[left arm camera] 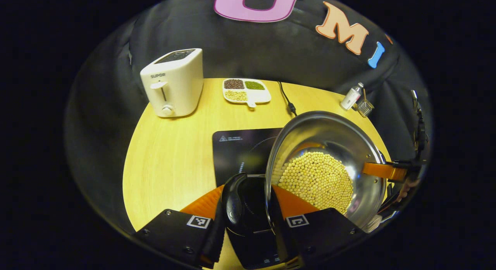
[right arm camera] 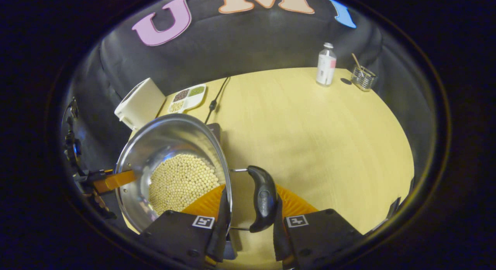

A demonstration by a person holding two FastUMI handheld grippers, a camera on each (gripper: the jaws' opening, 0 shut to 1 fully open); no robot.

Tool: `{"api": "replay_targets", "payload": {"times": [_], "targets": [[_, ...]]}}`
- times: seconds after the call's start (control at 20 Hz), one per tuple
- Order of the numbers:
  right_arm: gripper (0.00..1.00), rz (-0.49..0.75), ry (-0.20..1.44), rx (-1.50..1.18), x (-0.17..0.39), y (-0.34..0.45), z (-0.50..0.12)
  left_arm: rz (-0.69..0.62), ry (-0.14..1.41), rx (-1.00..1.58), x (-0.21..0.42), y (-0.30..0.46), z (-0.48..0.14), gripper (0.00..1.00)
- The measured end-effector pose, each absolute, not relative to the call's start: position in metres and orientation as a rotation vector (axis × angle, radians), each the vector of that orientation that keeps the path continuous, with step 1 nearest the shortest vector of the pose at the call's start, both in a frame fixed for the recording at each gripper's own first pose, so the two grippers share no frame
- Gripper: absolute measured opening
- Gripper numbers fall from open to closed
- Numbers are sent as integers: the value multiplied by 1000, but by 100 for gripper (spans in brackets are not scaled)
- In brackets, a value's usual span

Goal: First push the handle of the pot to place it horizontally, then grasp the pot with both hands and set it on the induction cooktop.

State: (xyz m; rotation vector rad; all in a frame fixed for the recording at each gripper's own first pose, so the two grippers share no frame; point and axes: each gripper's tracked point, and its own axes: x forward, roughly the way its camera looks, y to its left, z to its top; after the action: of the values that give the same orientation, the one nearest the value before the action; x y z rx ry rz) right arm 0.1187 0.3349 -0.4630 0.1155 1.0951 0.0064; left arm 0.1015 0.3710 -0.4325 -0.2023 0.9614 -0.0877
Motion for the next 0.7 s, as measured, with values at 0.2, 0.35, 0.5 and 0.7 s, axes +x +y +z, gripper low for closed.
{"api": "replay_targets", "payload": {"times": [0.2, 0.35, 0.5, 0.7], "targets": [[52, 1, 1101, 93, 129, 353, -462, -92, 919, -208, 107, 389, -433, 56], [48, 14, 1113, 76, 136, 360, -465, -81, 897, -219, 113, 395, -434, 56], [48, 24, 1122, 68, 139, 363, -467, -60, 876, -223, 112, 400, -430, 58], [48, 33, 1128, 62, 138, 363, -472, -56, 863, -234, 113, 397, -430, 57]]}}
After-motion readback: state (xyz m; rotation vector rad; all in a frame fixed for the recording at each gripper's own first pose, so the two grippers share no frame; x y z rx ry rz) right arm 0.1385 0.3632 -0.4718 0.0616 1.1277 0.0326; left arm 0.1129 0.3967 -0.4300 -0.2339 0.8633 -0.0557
